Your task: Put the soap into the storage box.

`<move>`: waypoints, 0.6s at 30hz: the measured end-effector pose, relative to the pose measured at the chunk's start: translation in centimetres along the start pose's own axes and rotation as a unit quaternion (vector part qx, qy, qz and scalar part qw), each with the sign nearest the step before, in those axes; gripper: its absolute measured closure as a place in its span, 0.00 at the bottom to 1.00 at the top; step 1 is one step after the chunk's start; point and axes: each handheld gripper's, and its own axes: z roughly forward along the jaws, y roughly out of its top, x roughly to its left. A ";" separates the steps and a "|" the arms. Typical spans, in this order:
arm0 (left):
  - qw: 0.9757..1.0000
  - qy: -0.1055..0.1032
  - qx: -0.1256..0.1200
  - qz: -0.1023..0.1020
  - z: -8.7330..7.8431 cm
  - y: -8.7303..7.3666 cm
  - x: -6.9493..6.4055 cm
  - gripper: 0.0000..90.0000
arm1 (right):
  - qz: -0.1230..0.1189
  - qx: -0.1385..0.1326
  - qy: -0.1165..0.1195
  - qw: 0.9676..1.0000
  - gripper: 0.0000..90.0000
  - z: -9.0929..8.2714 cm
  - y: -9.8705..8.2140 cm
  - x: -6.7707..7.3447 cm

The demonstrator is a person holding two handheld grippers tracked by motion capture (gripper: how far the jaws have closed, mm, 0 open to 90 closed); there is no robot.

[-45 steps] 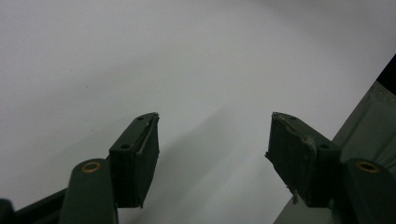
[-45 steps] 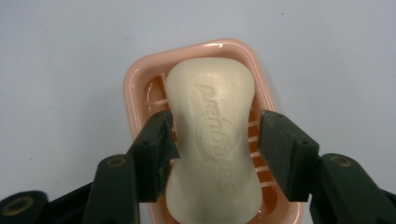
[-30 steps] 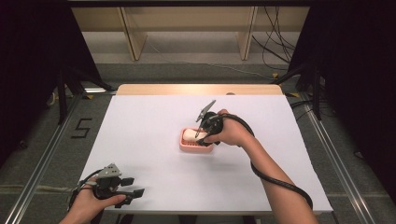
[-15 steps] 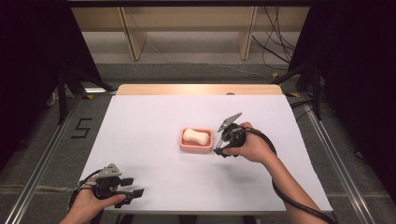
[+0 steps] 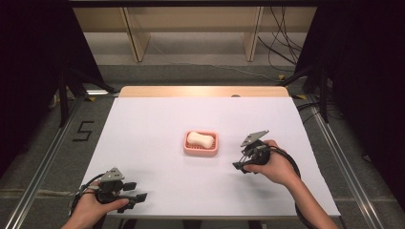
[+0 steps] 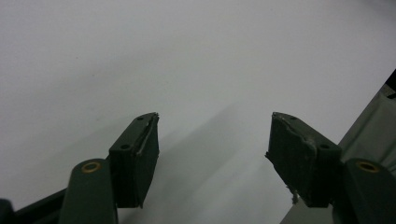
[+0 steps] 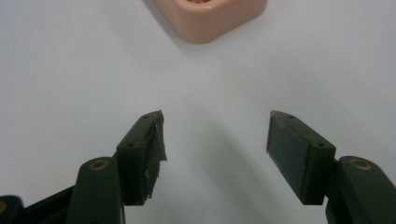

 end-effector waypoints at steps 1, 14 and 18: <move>1.000 0.001 0.000 -0.004 0.0 0.0 -0.1 0.37 | 0.000 -0.002 0.004 1.000 0.42 -0.2 -0.4 0.0; 1.000 -0.002 0.002 -0.011 0.2 -0.1 0.0 0.37 | 0.060 -0.067 -0.003 0.996 0.58 -1.0 -4.4 1.4; 1.000 -0.002 0.004 -0.005 0.2 0.0 0.0 0.37 | 0.064 -0.065 -0.016 0.996 0.61 -1.2 -4.9 1.6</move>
